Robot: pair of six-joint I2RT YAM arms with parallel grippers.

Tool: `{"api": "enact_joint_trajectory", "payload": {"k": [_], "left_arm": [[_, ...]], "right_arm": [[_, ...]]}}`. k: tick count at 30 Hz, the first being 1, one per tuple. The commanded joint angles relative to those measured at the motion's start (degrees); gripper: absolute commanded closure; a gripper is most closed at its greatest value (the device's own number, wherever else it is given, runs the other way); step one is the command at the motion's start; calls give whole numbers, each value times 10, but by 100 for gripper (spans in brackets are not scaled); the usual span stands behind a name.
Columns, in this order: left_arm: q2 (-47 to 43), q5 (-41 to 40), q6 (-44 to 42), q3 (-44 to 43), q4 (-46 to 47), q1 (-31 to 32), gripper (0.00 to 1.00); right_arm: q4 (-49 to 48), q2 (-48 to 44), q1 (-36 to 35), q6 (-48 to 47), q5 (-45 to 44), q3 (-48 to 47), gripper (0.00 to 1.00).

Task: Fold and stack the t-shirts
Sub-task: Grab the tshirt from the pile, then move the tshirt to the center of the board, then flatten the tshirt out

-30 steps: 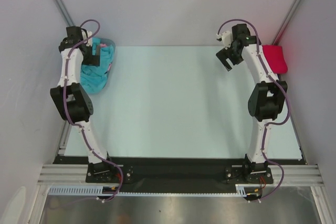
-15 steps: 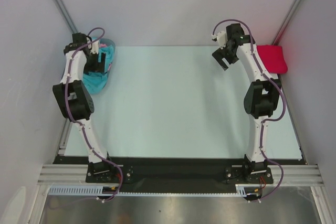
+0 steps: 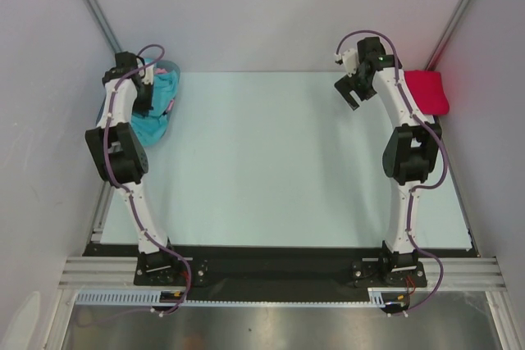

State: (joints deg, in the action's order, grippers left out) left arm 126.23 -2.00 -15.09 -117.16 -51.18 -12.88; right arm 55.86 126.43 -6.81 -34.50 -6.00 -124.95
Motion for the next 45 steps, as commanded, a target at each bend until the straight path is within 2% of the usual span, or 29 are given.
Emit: {"api": "enact_joint_trajectory", "payload": {"k": [1, 7, 10, 14, 18, 25, 26, 29, 30, 31, 32, 38, 41, 45], "left_arm": [[-23, -10, 9, -34, 14, 1, 100], [-120, 40, -7, -45, 21, 21, 100], [-165, 102, -25, -44, 35, 41, 100], [-241, 163, -69, -43, 47, 91, 100], [-280, 229, -98, -46, 35, 145, 100], [-275, 403, -115, -100, -38, 211, 100], [-269, 451, -112, -104, -54, 218, 100], [-236, 480, -121, -107, -89, 239, 99], [-226, 474, -127, -109, -99, 245, 80], [-217, 461, -128, -106, -105, 249, 36], [-198, 453, -136, -106, -113, 253, 1], [-173, 416, -136, -103, -120, 253, 0], [-176, 359, -147, -80, -103, 249, 0], [-189, 253, -151, 11, -50, 239, 0]], "right_arm": [[0, -1, -5, 8, 2, -3, 0], [0, 1, -8, 7, 2, -1, 0], [0, 3, -12, 8, 2, 6, 0], [0, 7, -19, 8, 2, 14, 0], [-1, 10, -24, 6, -1, 15, 0], [-11, 13, -27, 5, -11, 15, 0], [-14, 11, -27, 9, -13, 16, 0], [-24, 11, -28, 16, -24, 16, 0], [-34, 8, -28, 18, -29, 16, 0], [-41, 7, -28, 22, -44, 16, 0], [-45, 7, -28, 22, -52, 15, 0], [-96, -4, -31, 24, -124, 22, 0], [-115, -10, -33, 17, -144, 34, 0], [-53, -4, -47, 14, -103, 27, 0]]}}
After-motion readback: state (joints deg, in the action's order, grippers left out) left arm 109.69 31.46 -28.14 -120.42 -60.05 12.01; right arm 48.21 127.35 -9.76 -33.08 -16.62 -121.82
